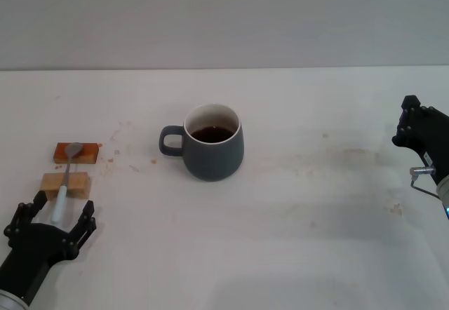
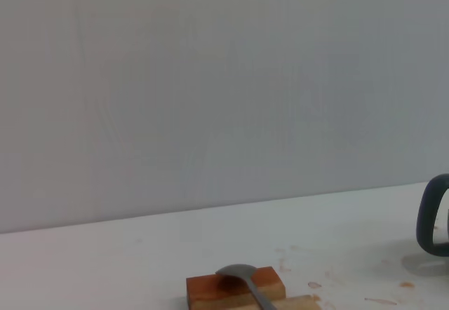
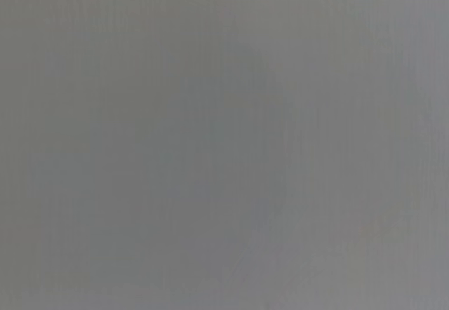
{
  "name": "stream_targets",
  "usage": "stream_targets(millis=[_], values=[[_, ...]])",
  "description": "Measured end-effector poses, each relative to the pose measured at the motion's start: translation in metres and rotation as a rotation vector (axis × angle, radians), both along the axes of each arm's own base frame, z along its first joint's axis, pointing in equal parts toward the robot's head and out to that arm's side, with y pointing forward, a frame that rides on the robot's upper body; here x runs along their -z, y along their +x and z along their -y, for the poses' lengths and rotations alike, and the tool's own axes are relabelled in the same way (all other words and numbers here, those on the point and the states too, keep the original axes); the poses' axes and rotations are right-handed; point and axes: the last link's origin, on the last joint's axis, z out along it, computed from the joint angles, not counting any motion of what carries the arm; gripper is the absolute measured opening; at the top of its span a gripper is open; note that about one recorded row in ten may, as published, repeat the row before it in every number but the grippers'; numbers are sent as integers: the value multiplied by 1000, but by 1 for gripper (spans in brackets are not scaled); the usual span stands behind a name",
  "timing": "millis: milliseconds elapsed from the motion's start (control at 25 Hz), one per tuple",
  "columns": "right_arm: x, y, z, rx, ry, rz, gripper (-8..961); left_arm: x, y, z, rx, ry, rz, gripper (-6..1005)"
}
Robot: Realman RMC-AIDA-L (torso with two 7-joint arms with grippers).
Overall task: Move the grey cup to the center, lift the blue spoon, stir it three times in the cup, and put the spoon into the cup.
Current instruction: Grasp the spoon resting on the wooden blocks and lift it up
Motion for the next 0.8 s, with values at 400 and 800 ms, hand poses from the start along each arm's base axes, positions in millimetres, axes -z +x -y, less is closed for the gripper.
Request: stream_targets(millis=[400,800], values=[[0,1,1,3,0,0,-2,0,-1,-1,-8,1,3,691],[0,1,1,2,0,0,-2,-1,-5,-2,-40,8,10,560]])
